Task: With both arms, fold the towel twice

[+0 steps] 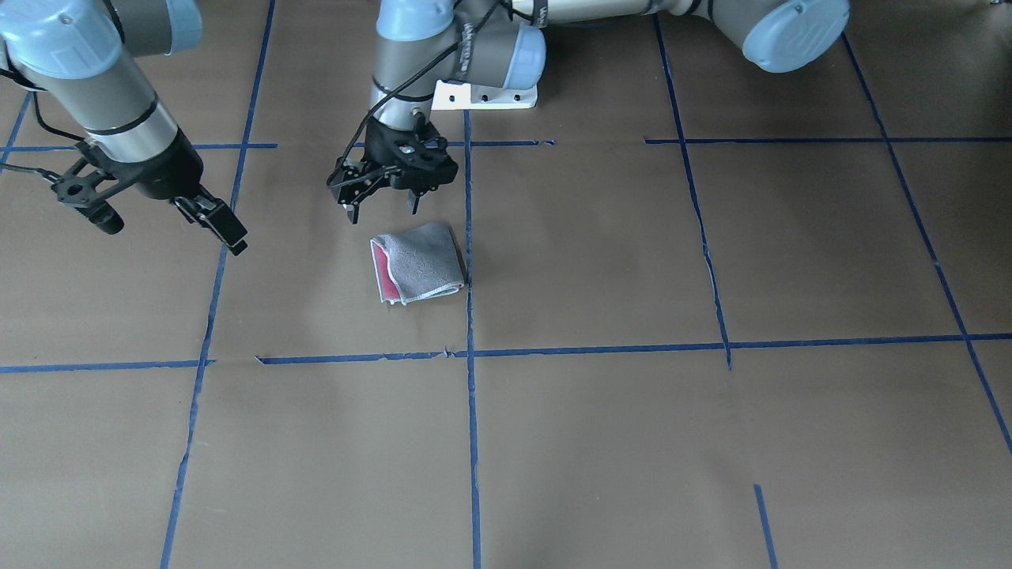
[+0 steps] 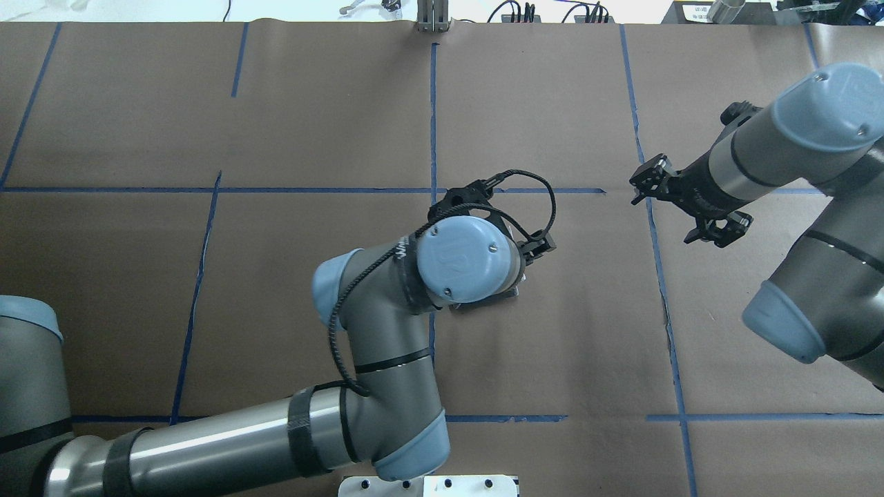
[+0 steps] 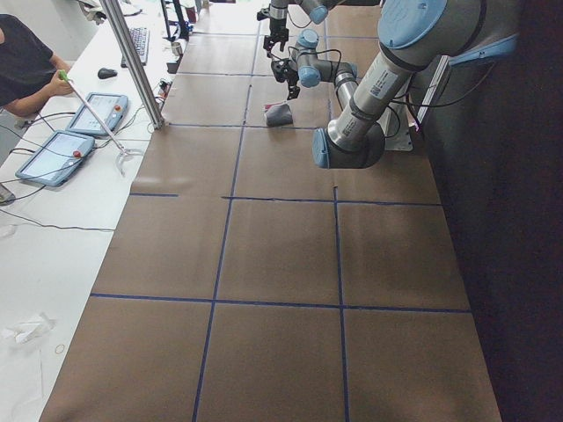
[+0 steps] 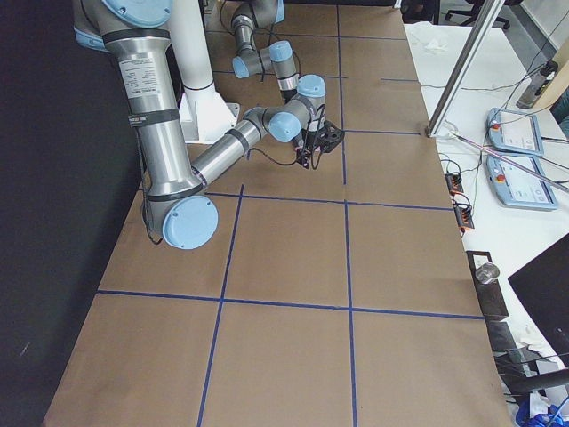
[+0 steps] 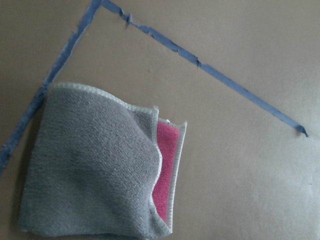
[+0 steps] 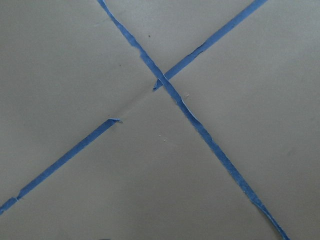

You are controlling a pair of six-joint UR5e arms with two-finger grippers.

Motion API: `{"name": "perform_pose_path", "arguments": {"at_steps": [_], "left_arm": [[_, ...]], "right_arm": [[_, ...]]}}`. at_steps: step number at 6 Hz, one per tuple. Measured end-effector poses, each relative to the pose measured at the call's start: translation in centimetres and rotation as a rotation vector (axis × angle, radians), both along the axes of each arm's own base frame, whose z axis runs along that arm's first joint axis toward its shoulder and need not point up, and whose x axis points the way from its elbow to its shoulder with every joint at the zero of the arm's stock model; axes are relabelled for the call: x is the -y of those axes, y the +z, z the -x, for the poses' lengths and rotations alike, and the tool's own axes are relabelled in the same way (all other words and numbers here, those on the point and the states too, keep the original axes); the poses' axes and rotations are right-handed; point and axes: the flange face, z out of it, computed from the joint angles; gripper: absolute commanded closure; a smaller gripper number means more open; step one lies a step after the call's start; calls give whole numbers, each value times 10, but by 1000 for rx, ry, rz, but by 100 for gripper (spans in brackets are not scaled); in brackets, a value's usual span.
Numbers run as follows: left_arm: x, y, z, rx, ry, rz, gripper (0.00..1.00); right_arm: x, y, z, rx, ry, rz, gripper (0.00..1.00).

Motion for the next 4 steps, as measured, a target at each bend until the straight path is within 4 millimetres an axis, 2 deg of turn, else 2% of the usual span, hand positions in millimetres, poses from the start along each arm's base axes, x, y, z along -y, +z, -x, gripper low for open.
{"name": "perform_pose_path", "arguments": {"at_steps": [1, 4], "left_arm": [[6, 16, 45, 22, 49, -30, 0], [18, 108, 197, 242, 268, -244, 0]], "right_arm": [[10, 8, -30, 15, -31, -24, 0], [21, 60, -125, -14, -187, -198, 0]]}}
